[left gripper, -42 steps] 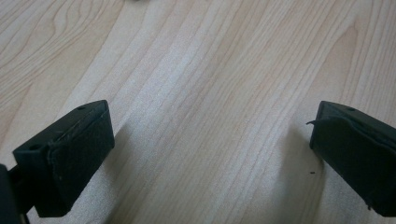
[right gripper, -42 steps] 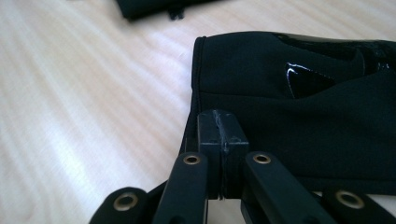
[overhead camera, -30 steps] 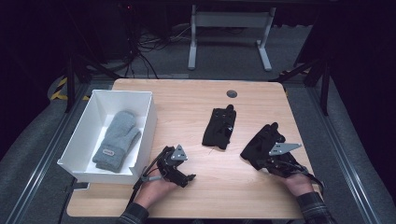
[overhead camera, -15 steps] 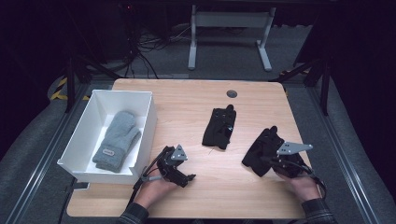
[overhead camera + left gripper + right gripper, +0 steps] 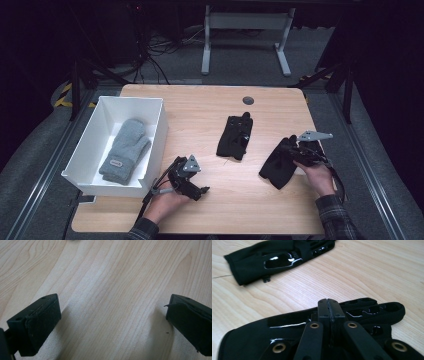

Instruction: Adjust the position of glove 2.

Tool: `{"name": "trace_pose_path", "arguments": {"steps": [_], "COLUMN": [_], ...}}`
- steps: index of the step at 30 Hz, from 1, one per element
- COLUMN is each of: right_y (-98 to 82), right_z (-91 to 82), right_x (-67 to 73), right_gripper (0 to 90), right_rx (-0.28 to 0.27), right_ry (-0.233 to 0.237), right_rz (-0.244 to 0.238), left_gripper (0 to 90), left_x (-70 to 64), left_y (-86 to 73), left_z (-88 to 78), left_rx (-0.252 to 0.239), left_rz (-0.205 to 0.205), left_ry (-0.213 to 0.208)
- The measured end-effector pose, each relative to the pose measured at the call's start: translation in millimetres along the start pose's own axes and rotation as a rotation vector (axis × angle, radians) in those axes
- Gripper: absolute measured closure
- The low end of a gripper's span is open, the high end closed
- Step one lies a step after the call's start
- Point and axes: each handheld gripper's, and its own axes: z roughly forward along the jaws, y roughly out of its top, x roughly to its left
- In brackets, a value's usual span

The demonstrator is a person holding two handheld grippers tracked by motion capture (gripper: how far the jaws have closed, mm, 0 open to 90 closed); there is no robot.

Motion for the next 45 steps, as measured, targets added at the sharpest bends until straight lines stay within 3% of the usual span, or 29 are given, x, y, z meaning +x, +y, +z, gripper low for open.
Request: {"name": "trace_pose_path", "arguments": {"steps": [5,8,14,26,28,30,35,39,45], "right_y": [-0.2,-6.2,-9.3,-8.8,-9.6,-8.5,-6.7,-5.3,-6.4], "right_z": [11.4,21.1,22.3,23.9,24.8,25.1,28.4,28.8,27.5], "right_x": [-4.3,-5.2,-2.5,46.0,50.9,56.2,74.0,86.7,102.1], "right_gripper": [90.0,90.0,90.0,90.0,90.0,90.0,90.0,90.0,90.0], "right_rx": [0.034,0.091,0.088,0.093,0.087,0.093,0.094,0.1,0.101], "right_ry": [-0.007,0.005,0.042,0.179,0.218,0.225,0.309,0.326,0.354], "right_rz": [0.001,-0.016,-0.016,-0.153,-0.155,-0.173,-0.225,-0.275,-0.297], "left_gripper": [0.1,0.1,0.1,0.1,0.1,0.1,0.1,0.1,0.1], "left_x": [0.0,0.0,0.1,0.0,-0.1,-0.2,-0.3,-0.5,-0.5], "left_y": [0.0,0.0,0.0,0.0,0.0,0.2,0.3,0.3,0.3], "left_z": [0.0,0.0,-0.1,0.0,0.0,0.1,0.1,0.2,0.2], "left_rx": [0.0,0.0,0.0,0.0,0.0,0.0,0.001,0.0,0.001], "left_rz": [0.0,0.0,0.001,0.002,0.0,0.0,-0.001,-0.004,-0.004], "left_ry": [0.0,0.0,0.002,0.001,0.002,0.004,0.004,0.002,0.003]}}
